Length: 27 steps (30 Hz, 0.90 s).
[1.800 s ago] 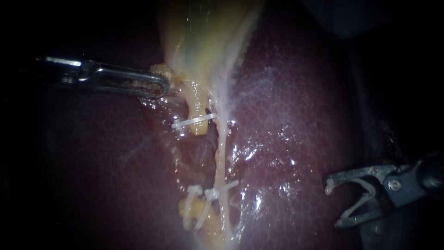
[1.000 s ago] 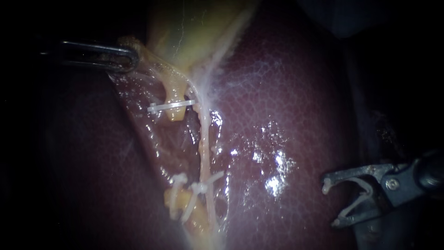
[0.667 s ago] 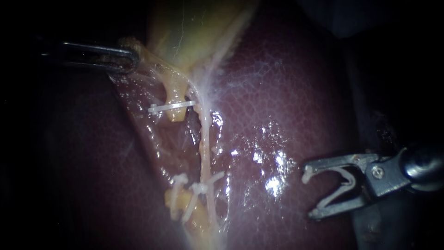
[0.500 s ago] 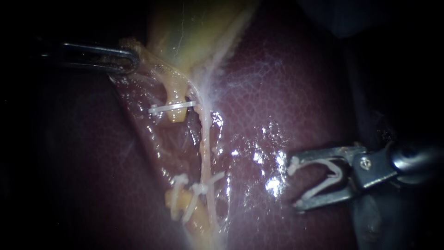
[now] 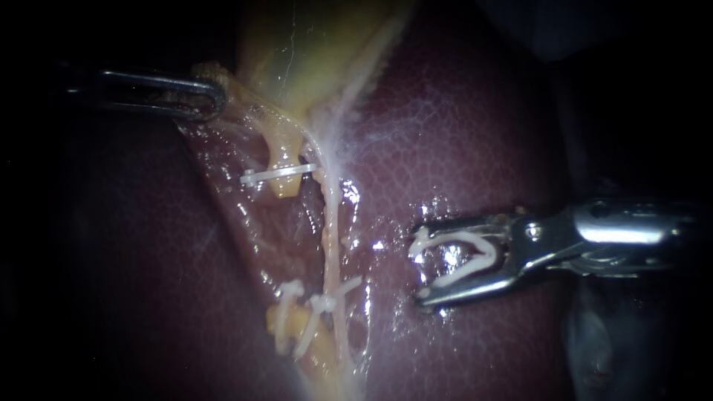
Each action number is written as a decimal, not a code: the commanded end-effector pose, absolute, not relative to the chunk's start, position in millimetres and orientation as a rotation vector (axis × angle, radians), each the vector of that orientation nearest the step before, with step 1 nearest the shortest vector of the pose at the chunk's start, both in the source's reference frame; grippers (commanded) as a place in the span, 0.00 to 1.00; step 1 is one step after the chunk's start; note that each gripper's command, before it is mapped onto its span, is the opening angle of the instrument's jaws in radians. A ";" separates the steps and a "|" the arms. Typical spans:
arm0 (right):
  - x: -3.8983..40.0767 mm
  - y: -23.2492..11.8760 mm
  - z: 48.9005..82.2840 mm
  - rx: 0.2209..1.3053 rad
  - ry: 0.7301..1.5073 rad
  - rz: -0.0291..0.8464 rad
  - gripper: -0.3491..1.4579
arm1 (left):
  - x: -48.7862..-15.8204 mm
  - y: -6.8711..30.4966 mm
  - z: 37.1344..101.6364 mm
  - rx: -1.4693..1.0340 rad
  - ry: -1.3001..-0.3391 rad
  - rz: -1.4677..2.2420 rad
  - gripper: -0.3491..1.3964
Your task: Clipping second clip right tube
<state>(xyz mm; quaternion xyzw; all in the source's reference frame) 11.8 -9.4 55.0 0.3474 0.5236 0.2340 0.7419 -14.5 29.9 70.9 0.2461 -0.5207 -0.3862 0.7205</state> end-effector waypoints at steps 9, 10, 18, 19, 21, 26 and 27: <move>14.2 -10.2 58.1 0.799 1.141 0.562 0.46 | -14.7 29.7 71.0 0.545 -1.151 -0.852 0.00; 14.4 -10.2 58.4 0.804 1.142 0.566 0.46 | -14.7 29.7 71.0 0.545 -1.151 -0.852 0.00; 15.8 -10.7 61.3 0.825 1.125 0.602 0.46 | -14.8 29.6 71.1 0.547 -1.151 -0.850 0.00; 15.9 -10.8 61.6 0.829 1.123 0.604 0.46 | -14.8 29.6 71.1 0.547 -1.151 -0.850 0.00; 16.2 -11.0 62.4 0.834 1.119 0.610 0.46 | -14.8 29.6 71.1 0.547 -1.151 -0.850 0.00; 16.8 -11.5 63.8 0.856 1.110 0.615 0.46 | -14.8 29.6 71.1 0.546 -1.151 -0.850 0.00; 17.0 -11.6 64.0 0.861 1.108 0.616 0.46 | -14.8 29.6 71.1 0.546 -1.151 -0.850 0.00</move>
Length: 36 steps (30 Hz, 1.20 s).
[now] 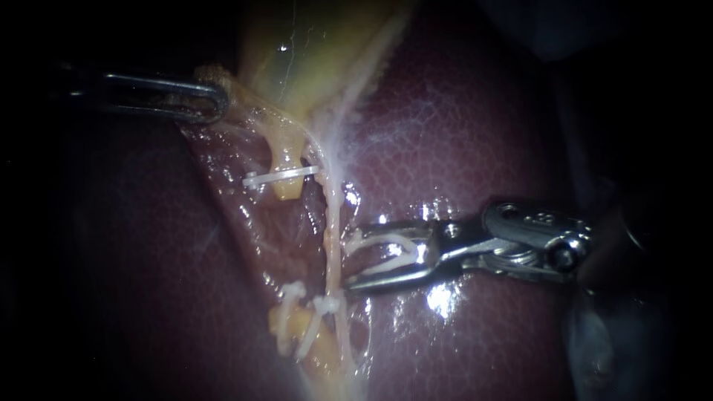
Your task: Clipping second clip right tube
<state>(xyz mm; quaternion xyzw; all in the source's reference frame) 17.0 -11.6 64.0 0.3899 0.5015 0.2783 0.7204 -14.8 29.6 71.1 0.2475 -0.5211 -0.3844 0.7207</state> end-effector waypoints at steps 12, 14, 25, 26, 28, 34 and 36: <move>19.2 -12.3 65.1 0.938 1.162 0.639 0.46 | -15.0 29.4 71.2 0.547 -1.152 -0.848 0.00; 19.7 -12.2 65.1 0.967 1.188 0.644 0.46 | -15.1 29.4 71.3 0.549 -1.152 -0.847 0.00; 20.9 -12.8 63.0 1.120 1.315 0.662 0.45 | -15.1 29.4 71.3 0.549 -1.152 -0.846 0.00; 21.0 -12.9 62.3 1.132 1.329 0.658 0.45 | -15.1 29.4 71.3 0.549 -1.152 -0.846 0.00; 21.1 -12.9 61.3 1.153 1.342 0.656 0.45 | -15.1 29.4 71.3 0.549 -1.152 -0.846 0.00; 21.1 -12.8 59.3 1.187 1.358 0.648 0.43 | -15.0 29.4 71.3 0.549 -1.152 -0.846 0.00; 21.0 -12.6 59.2 1.188 1.358 0.650 0.42 | -15.0 29.4 71.3 0.549 -1.152 -0.846 0.00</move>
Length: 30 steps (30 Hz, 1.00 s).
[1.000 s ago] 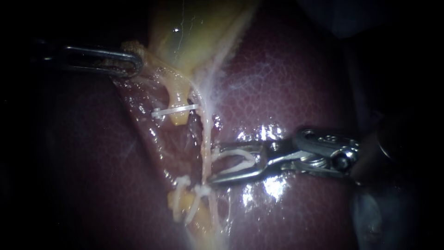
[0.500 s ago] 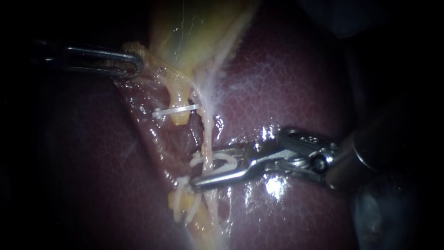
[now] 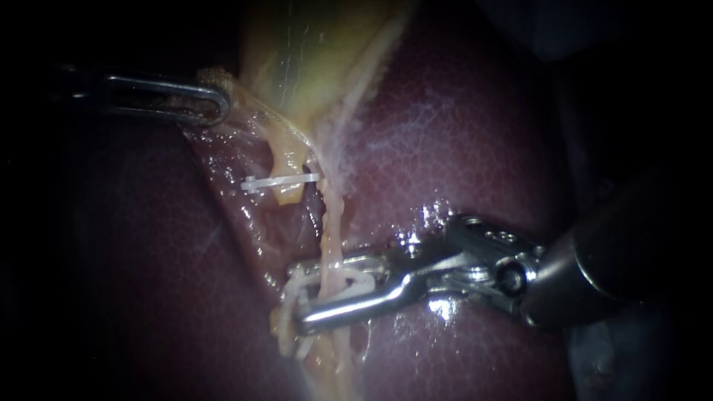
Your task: Clipping second clip right tube
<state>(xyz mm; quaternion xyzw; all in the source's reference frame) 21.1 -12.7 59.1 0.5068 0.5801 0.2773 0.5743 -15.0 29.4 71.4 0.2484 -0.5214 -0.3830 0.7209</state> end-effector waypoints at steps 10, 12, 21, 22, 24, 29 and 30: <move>20.3 -11.9 59.6 1.210 1.343 0.674 0.25 | -15.0 29.4 71.3 0.549 -1.152 -0.846 0.00; 20.2 -11.8 59.7 1.217 1.346 0.680 0.21 | -15.0 29.4 71.3 0.549 -1.152 -0.846 0.00; 20.1 -11.5 60.1 1.235 1.350 0.694 0.02 | -15.0 29.4 71.3 0.549 -1.152 -0.846 0.00; 20.1 -11.5 60.1 1.239 1.347 0.698 0.00 | -15.0 29.4 71.3 0.549 -1.152 -0.846 0.00; 20.0 -11.5 60.2 1.244 1.338 0.709 0.00 | -15.0 29.4 71.3 0.549 -1.152 -0.846 0.00; 19.9 -11.3 60.1 1.254 1.321 0.734 0.00 | -15.0 29.4 71.3 0.549 -1.152 -0.846 0.00; 19.9 -11.3 60.1 1.254 1.321 0.734 0.00 | -15.0 29.4 71.3 0.549 -1.152 -0.846 0.00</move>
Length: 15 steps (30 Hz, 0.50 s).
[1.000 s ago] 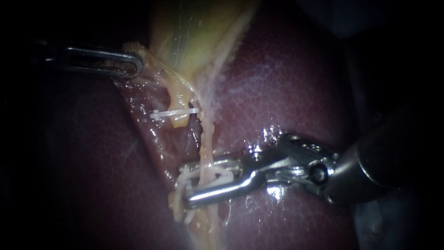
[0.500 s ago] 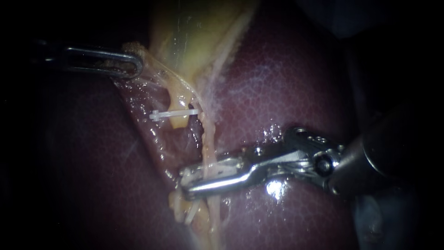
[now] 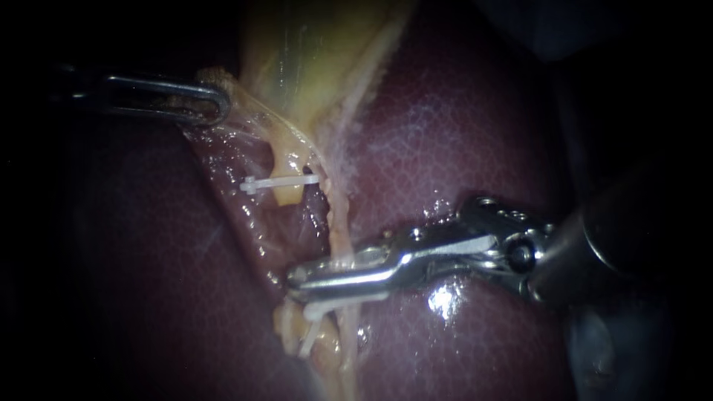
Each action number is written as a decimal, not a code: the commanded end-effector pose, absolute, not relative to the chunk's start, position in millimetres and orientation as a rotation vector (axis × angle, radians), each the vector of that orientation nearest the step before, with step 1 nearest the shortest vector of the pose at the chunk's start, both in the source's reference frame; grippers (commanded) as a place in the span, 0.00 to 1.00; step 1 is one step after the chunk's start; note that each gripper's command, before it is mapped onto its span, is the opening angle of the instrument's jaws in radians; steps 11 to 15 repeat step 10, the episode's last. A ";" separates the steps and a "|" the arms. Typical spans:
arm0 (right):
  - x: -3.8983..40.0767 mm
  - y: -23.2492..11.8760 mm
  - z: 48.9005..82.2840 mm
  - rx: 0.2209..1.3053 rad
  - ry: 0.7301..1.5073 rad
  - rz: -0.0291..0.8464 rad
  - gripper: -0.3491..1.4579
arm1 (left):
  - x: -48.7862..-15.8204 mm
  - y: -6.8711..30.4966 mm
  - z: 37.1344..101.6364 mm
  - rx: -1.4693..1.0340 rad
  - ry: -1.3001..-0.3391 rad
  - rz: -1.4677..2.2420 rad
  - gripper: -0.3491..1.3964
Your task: Clipping second clip right tube
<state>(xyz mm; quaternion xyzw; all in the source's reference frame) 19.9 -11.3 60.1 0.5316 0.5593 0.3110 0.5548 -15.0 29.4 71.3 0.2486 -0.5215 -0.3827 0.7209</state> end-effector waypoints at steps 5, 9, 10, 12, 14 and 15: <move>19.9 -11.3 60.2 1.254 1.322 0.734 0.00 | -15.0 29.4 71.3 0.549 -1.152 -0.846 0.00; 19.9 -11.3 60.2 1.254 1.321 0.734 0.00 | -15.0 29.4 71.3 0.549 -1.152 -0.846 0.00; 19.9 -11.3 60.3 1.254 1.321 0.734 0.00 | -15.0 29.4 71.3 0.549 -1.152 -0.846 0.00; 19.9 -11.3 60.3 1.254 1.321 0.734 0.00 | -15.0 29.4 71.3 0.549 -1.152 -0.846 0.00; 19.9 -11.3 60.3 1.254 1.321 0.734 0.00 | -15.0 29.4 71.3 0.549 -1.152 -0.846 0.00; 19.9 -11.3 60.3 1.254 1.321 0.734 0.00 | -15.0 29.4 71.3 0.549 -1.152 -0.846 0.00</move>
